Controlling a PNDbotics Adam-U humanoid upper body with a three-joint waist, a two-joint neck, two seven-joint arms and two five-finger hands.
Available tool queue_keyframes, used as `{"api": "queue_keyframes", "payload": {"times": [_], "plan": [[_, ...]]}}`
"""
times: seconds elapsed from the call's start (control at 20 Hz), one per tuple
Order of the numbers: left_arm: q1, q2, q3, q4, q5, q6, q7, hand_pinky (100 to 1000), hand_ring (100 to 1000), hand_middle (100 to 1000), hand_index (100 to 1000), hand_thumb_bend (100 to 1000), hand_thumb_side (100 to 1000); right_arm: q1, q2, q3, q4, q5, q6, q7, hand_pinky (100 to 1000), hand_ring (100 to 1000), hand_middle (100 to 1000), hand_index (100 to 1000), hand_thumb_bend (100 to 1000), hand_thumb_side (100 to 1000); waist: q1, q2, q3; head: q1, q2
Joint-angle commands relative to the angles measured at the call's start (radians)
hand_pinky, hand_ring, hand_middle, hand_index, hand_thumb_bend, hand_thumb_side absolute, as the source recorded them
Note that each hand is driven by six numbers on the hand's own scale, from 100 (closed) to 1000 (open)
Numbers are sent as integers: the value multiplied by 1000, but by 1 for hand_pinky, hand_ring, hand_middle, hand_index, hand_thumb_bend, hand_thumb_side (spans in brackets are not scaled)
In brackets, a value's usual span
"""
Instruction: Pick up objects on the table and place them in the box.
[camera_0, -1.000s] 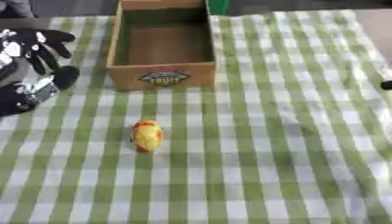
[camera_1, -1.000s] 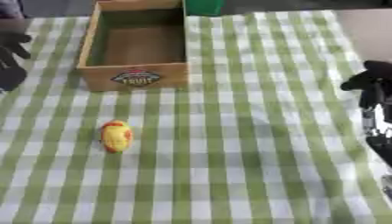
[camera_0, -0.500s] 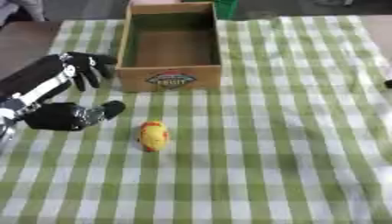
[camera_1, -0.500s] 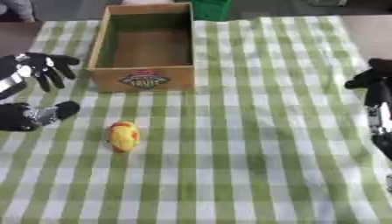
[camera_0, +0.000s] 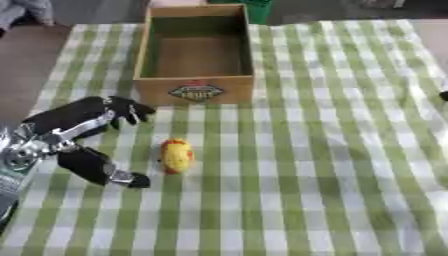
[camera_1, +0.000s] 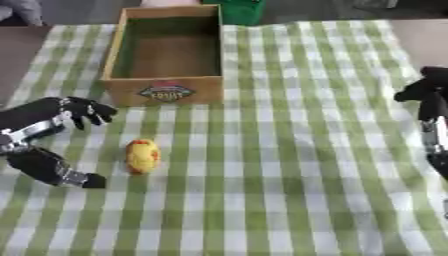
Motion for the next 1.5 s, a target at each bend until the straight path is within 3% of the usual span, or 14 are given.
{"api": "queue_keyframes", "payload": {"times": [0.05, 0.35, 0.9, 1.5], "plan": [[-21, 19, 24, 9, -12, -29, -45, 623, 734, 711, 939, 698, 529, -7, -33, -10, -15, -10, 3, 8, 649, 585, 567, 775, 100, 460, -3, -18, 0, 4, -2], [-32, 19, 35, 12, -11, -40, -22, 603, 713, 702, 910, 614, 507, -11, -29, -6, -15, -10, 10, 14, 649, 585, 566, 774, 100, 459, -1, -14, -7, 8, -8], [-69, -19, 17, 41, -31, -20, 65, 587, 684, 679, 877, 600, 540, -19, -21, -1, -15, -4, 26, 17, 651, 584, 565, 774, 100, 457, 3, -7, -18, 17, -16], [-90, -63, -9, 97, -69, -42, 71, 567, 649, 636, 846, 579, 516, -29, -17, 5, -15, -3, 29, 22, 652, 584, 564, 774, 100, 455, 1, 1, -27, 28, -20]]}}
